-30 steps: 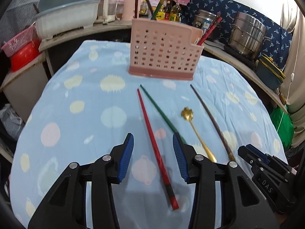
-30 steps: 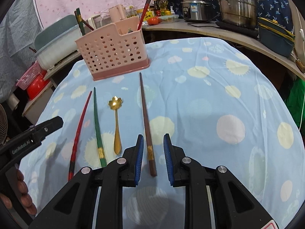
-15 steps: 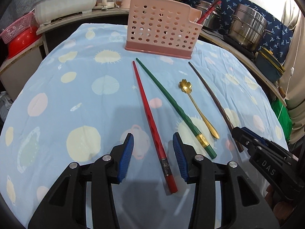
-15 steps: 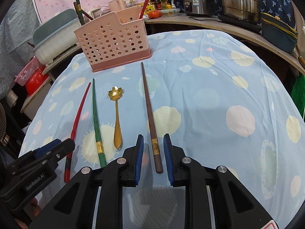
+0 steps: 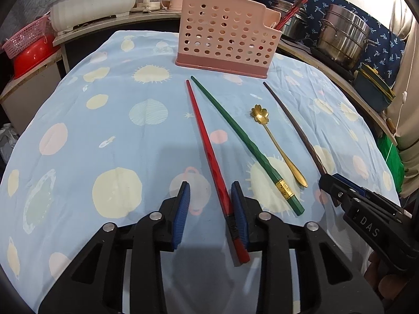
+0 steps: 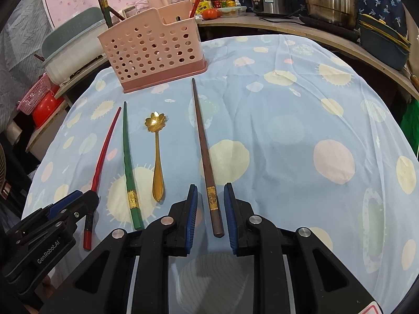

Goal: Organize utensils
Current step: 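Grasp a red chopstick with the left tool while the right grasps a dark brown chopstick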

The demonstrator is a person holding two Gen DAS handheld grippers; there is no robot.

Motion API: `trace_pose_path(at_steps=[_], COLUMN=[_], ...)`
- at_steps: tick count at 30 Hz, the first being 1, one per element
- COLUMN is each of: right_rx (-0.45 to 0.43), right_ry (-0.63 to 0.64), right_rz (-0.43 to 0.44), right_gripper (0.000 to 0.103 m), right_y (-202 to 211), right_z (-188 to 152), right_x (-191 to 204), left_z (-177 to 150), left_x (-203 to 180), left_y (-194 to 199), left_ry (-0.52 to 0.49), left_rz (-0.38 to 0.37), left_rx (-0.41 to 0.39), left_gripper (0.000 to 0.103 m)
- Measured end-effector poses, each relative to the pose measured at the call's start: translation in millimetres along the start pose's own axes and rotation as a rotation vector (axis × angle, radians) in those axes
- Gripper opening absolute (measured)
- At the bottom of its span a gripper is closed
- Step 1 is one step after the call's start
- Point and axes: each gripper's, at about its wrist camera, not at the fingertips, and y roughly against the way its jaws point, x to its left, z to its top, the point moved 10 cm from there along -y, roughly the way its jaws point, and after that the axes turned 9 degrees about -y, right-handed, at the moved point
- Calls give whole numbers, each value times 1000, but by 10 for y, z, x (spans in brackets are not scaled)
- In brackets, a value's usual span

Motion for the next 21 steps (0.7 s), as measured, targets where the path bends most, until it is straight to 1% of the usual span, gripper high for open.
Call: trace_pose_path(at_steps=[2, 7, 9, 21], right_rx=[1, 6, 6, 3], right_ry=[6, 10, 9, -2], right_rz=[-4, -7, -5, 0], right_gripper=[18, 11, 10, 8], right_y=[-4, -17, -17, 8], right_z=[0, -6, -6, -17], right_x=[4, 13, 9, 1], left_z=[-10, -31, -45, -199], left_x=[-16, -37, -39, -38], left_y=[4, 21, 32, 181], left_ry=[-8, -20, -20, -5], left_rz=[-10, -24, -30, -61], left_rx=[2, 3, 2, -13], left_gripper=[21, 14, 12, 13])
